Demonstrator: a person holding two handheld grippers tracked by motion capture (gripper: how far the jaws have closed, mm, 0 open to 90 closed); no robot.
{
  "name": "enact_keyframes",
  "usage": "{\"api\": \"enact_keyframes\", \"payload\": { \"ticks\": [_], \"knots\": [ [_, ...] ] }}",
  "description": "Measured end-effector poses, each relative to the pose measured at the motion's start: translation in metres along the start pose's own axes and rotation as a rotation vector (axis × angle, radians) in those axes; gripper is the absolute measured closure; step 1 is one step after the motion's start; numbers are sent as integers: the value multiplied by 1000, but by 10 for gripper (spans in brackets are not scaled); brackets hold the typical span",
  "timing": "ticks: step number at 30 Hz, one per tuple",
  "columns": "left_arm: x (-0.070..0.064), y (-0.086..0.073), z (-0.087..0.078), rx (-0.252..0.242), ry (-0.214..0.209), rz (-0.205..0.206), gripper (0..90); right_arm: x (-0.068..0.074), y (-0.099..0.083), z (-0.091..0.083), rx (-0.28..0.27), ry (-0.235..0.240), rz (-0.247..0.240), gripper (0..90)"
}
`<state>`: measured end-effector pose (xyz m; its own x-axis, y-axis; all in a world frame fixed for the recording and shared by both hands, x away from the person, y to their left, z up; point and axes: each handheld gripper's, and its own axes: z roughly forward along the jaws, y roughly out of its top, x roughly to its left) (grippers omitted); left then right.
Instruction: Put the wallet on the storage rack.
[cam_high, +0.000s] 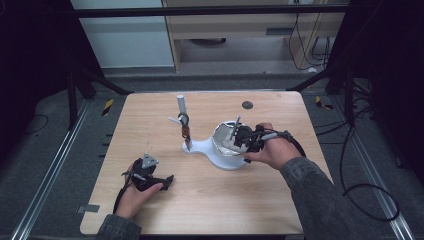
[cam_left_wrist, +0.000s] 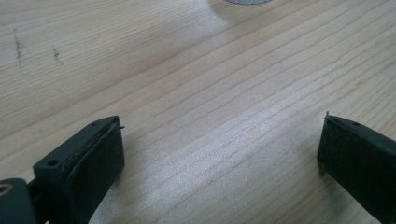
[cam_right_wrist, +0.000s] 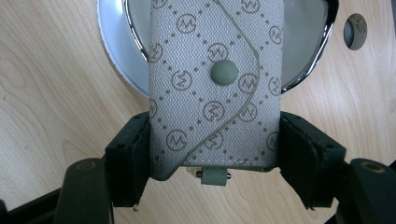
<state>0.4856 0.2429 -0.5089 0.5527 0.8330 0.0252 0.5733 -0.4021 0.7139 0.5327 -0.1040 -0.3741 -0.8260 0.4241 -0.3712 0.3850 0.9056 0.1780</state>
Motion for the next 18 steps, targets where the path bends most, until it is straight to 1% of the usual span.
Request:
{"api": "enact_keyframes", "payload": {
  "ticks": [7, 18],
  "knots": [
    [0, 0, 0, -1, 1, 0, 0, -3, 4, 1, 3, 3, 4, 313],
    [0, 0, 0, 2, 0, 4, 0, -2, 10, 4, 9, 3, 2, 313]
  ]
}}
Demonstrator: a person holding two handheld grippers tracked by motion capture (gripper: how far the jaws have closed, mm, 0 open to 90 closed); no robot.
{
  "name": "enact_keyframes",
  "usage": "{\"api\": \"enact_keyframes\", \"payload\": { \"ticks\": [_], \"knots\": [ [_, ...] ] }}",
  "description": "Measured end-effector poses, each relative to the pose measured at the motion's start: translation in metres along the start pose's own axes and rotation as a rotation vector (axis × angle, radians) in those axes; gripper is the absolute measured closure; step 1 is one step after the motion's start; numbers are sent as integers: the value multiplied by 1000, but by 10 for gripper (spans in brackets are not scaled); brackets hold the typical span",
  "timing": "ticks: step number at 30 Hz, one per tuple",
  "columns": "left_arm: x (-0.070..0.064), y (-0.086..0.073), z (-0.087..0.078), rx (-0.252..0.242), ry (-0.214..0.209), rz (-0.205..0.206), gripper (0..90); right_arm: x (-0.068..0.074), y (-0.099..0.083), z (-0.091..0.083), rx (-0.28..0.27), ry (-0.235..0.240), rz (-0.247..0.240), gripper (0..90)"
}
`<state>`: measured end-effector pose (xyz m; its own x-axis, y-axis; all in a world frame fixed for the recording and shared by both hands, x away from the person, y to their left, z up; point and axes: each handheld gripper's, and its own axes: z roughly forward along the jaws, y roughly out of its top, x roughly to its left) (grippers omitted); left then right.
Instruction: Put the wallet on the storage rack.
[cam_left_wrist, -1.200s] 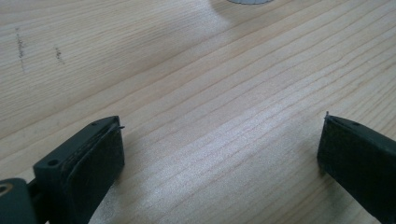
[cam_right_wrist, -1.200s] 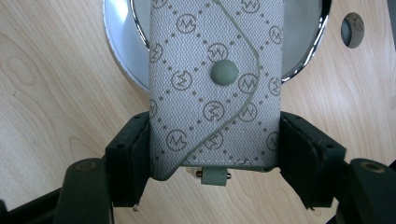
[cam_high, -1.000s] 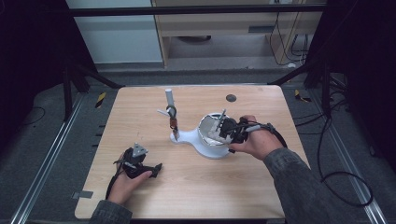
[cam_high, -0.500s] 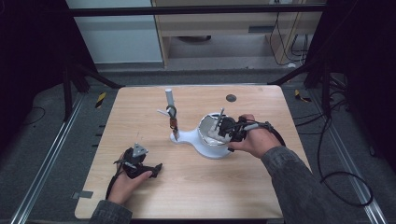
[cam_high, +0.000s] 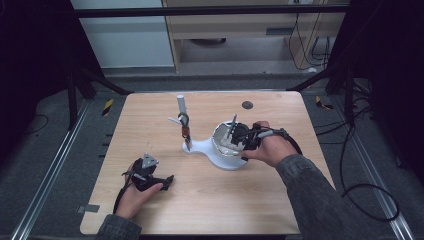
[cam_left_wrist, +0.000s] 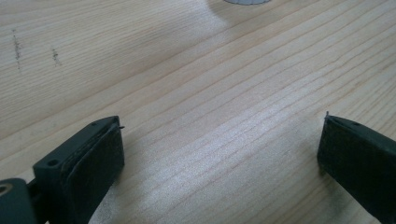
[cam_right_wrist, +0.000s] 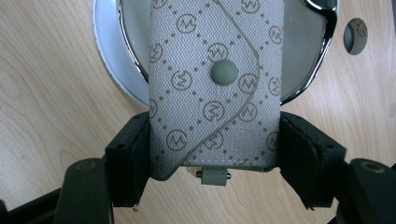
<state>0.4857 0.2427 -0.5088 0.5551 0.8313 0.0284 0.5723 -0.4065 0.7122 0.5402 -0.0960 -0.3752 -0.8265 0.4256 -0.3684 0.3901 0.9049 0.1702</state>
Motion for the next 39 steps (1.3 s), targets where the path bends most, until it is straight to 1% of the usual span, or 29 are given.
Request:
{"api": "enact_keyframes", "payload": {
  "ticks": [7, 8, 20, 34, 39],
  "knots": [
    [0, 0, 0, 0, -1, 0, 0, -1, 5, 0, 9, -6, -2, 313],
    [0, 0, 0, -1, -1, 0, 0, -1, 5, 1, 8, -5, -7, 313],
    [-1, 0, 0, -4, -1, -4, 0, -3, 8, 6, 19, 1, -5, 313],
    [-1, 0, 1, -4, -3, -3, 0, -8, 17, 15, 19, 10, 13, 312],
    [-1, 0, 1, -2, -4, 0, 0, -10, 19, 20, 29, 14, 20, 312]
  ]
}}
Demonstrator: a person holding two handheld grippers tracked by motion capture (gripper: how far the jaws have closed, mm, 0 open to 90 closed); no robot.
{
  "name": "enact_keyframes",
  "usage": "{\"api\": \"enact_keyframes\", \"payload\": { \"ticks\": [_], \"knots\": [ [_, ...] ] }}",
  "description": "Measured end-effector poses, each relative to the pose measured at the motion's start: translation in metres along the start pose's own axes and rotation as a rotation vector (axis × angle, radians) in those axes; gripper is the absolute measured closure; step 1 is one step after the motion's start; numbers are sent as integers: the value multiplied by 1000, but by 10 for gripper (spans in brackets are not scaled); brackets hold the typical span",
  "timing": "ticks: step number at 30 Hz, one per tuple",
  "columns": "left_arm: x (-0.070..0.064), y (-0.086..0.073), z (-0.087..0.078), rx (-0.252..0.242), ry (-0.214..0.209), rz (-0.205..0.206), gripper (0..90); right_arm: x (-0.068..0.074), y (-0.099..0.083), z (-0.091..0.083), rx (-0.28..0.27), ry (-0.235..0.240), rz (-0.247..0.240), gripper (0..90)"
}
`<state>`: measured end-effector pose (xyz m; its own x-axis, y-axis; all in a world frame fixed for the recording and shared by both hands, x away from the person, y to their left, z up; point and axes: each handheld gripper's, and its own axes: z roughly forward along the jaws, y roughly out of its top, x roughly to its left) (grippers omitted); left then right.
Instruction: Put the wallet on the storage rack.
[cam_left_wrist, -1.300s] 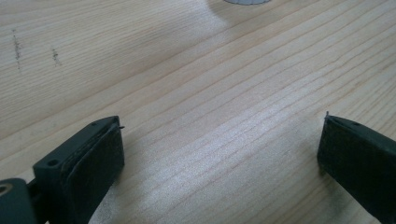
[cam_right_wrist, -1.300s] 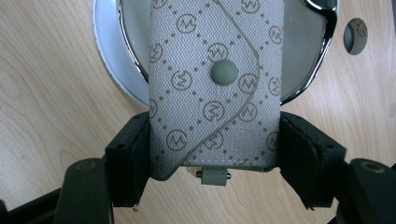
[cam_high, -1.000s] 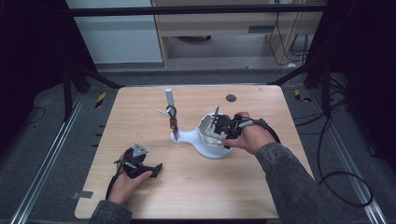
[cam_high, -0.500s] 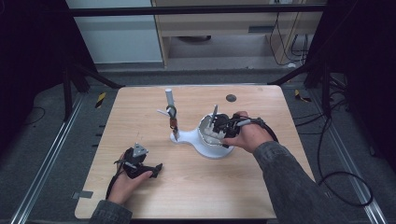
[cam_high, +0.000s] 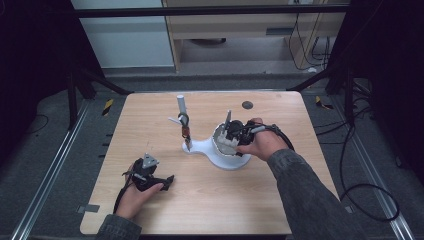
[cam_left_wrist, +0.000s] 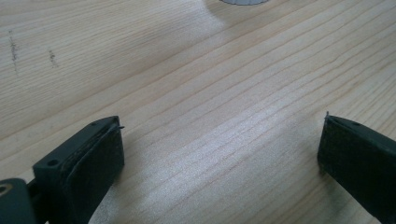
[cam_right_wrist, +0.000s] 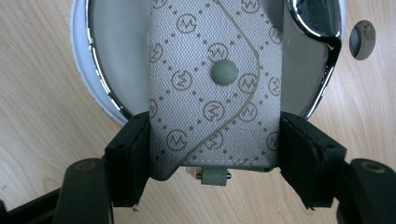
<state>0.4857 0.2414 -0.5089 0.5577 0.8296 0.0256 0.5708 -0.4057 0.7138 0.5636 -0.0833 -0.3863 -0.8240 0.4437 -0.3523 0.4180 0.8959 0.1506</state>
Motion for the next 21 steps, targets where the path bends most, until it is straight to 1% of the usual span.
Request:
{"api": "enact_keyframes", "payload": {
  "ticks": [2, 4, 21],
  "knots": [
    [0, 0, 0, 0, -1, 0, 0, -1, 2, 2, -2, 2, 9, 311],
    [0, 0, 0, 0, -2, 0, 0, -2, 2, 2, -4, 1, 4, 311],
    [-1, 0, 0, 1, -5, 2, 0, -5, 9, 12, 12, 7, 17, 311]
  ]
}}
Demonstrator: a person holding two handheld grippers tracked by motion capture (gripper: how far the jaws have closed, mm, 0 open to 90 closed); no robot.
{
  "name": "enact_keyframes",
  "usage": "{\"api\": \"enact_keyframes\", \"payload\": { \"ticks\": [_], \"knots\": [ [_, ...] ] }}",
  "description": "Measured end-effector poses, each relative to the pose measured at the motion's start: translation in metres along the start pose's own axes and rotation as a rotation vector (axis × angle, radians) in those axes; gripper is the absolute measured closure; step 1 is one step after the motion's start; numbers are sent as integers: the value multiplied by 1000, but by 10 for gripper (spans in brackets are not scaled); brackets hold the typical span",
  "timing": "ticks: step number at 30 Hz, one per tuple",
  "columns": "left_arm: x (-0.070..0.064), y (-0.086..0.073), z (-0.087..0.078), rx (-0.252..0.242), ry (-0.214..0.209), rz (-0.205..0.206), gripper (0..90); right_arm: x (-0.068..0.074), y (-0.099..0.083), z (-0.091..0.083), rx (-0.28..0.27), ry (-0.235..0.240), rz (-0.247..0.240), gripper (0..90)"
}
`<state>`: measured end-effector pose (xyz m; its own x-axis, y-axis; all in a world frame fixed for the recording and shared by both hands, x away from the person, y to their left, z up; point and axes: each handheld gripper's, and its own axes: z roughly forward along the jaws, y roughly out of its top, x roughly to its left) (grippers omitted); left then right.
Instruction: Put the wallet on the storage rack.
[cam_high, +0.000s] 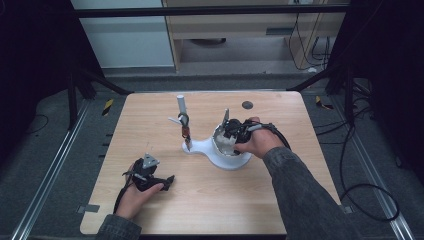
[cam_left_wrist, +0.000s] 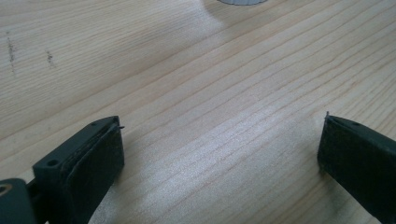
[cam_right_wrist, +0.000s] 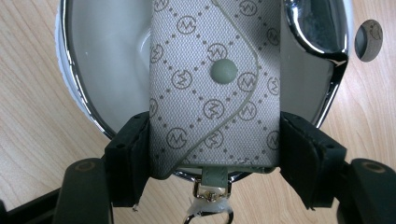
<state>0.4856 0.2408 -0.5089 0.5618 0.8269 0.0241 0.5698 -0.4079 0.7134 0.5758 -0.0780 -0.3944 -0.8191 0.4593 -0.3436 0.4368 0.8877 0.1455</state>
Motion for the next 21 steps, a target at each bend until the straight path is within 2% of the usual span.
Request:
{"api": "enact_keyframes", "payload": {
  "ticks": [21],
  "knots": [
    [0, 0, 0, 0, -2, 3, 0, 0, 1, 6, 1, 2, 8, 308]
  ]
}}
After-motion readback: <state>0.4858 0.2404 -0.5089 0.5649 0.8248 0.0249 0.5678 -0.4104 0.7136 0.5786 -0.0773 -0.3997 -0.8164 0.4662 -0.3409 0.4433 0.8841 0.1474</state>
